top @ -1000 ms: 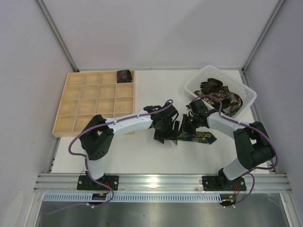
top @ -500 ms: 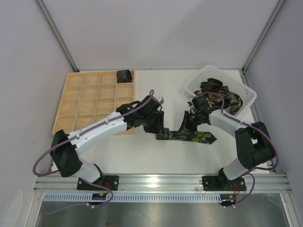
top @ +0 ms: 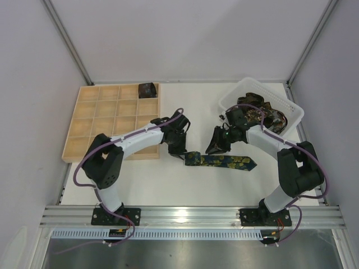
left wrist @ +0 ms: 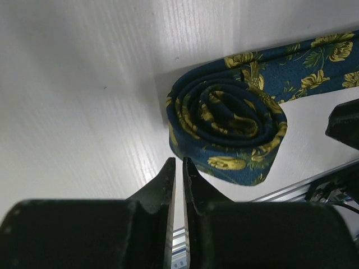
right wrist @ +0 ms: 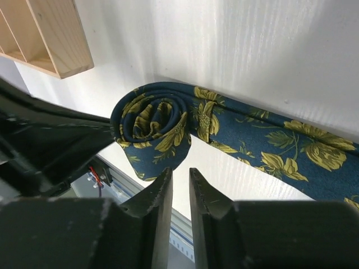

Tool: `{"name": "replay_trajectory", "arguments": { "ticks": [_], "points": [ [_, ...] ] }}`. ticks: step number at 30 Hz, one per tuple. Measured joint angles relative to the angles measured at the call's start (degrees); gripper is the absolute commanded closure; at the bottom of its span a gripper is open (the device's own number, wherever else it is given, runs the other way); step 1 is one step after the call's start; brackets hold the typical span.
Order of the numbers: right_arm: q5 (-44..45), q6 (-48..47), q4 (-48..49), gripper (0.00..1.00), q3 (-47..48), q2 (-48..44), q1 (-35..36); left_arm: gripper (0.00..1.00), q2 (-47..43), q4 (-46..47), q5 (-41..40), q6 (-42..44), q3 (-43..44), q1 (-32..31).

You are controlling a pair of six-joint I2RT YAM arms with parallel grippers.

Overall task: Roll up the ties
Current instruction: Roll the tie

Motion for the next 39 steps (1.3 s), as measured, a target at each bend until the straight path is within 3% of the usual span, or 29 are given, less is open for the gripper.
{"name": "replay_trajectory", "arguments": {
  "ticks": [8, 17, 24, 32, 39],
  "points": [
    [-1.92, -0.11, -0.22, 0.69, 0.74, 1.88, 0.00, 0.87, 6.67, 1.97, 4.63, -0.17, 6.03, -0.72],
    [-1.68, -1.51, -1.75, 0.41, 0.85, 1.97, 0.00, 0.86, 9.94, 2.62, 6.80, -0.59, 12.09, -3.39],
    [-1.66, -2.19, -1.70, 0.43, 0.85, 1.99, -0.11, 0.85, 12.13, 2.58, 7.89, -0.61, 12.66, -3.78],
    [-2.16, -2.99, 1.14, 0.57, 0.20, 3.78, -0.33, 0.85, 12.83, 2.49, 7.93, -0.61, 13.22, -3.82],
    [-2.75, -2.91, 4.07, 0.51, -2.38, 4.48, -0.85, 0.85, 13.29, 2.40, 7.96, -0.61, 13.29, -3.82]
  ]
}}
